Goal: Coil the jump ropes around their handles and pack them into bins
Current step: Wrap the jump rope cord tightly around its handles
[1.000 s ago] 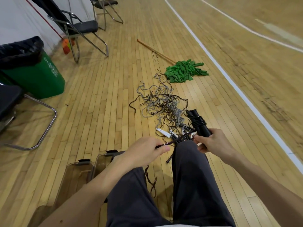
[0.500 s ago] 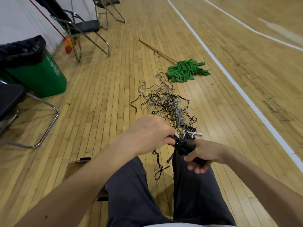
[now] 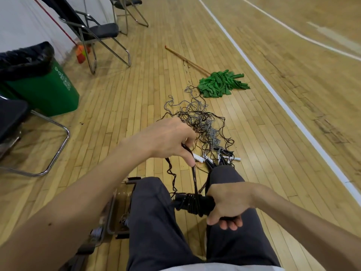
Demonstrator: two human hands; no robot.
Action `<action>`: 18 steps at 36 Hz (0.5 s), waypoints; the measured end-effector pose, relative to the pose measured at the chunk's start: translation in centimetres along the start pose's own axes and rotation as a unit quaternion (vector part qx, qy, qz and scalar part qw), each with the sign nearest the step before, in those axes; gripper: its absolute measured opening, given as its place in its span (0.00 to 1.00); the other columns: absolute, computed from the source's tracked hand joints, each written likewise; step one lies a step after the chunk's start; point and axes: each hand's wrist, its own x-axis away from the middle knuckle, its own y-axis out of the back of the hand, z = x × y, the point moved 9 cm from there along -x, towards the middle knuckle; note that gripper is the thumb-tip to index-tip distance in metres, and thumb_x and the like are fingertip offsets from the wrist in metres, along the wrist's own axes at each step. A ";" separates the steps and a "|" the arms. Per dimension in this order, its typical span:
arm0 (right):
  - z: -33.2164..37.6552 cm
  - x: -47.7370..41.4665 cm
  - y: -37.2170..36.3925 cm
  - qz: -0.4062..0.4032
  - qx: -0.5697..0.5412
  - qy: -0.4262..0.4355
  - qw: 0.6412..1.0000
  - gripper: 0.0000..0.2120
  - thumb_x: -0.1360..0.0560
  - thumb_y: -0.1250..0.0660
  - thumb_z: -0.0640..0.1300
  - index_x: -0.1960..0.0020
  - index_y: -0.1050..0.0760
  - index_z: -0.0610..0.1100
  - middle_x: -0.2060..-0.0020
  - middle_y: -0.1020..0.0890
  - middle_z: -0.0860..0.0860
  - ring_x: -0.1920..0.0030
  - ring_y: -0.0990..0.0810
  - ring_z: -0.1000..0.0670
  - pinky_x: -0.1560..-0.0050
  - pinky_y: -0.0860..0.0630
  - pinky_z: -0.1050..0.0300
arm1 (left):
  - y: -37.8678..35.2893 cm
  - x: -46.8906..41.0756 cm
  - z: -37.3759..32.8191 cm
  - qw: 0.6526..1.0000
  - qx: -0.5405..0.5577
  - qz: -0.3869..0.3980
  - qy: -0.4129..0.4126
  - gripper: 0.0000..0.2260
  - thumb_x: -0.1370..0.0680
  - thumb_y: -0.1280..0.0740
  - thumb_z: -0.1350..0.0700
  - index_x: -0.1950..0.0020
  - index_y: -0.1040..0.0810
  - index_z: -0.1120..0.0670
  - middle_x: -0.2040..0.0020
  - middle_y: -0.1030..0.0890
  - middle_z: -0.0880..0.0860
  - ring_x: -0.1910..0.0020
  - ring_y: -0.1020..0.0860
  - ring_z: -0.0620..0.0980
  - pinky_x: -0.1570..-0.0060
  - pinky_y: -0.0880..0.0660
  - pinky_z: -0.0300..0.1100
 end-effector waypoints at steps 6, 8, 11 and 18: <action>2.8 1.0 -2.1 0.014 0.055 0.062 0.996 0.08 0.20 0.32 0.44 0.50 0.23 0.38 0.66 0.20 0.47 0.72 0.24 0.52 0.72 0.26 0.61 | -1.1 -0.3 -0.2 0.995 0.101 -0.001 -0.002 0.19 0.36 0.21 0.38 0.62 0.23 0.51 0.62 0.20 0.52 0.59 0.23 0.48 0.59 0.26 0.45; 3.5 1.5 -2.1 -0.002 0.061 0.088 0.994 0.10 0.20 0.32 0.47 0.48 0.23 0.40 0.65 0.20 0.47 0.71 0.24 0.52 0.70 0.26 0.59 | -1.6 -0.4 0.6 0.990 0.137 0.001 0.011 0.18 0.37 0.20 0.39 0.64 0.24 0.49 0.63 0.23 0.46 0.61 0.26 0.42 0.63 0.29 0.41; 4.1 2.6 -2.0 -0.023 0.053 0.128 0.990 0.11 0.20 0.32 0.51 0.61 0.24 0.52 0.66 0.19 0.49 0.71 0.24 0.50 0.63 0.25 0.58 | -2.8 -0.2 2.4 0.979 0.202 0.000 0.039 0.17 0.37 0.19 0.43 0.64 0.22 0.50 0.69 0.25 0.41 0.67 0.29 0.38 0.67 0.35 0.34; 4.4 3.3 -2.7 -0.039 0.014 0.151 0.988 0.10 0.21 0.30 0.53 0.59 0.22 0.50 0.67 0.20 0.49 0.68 0.22 0.46 0.65 0.26 0.62 | -5.8 -0.1 3.4 0.956 0.285 0.027 0.061 0.18 0.38 0.18 0.43 0.60 0.19 0.53 0.67 0.23 0.49 0.69 0.29 0.43 0.69 0.33 0.36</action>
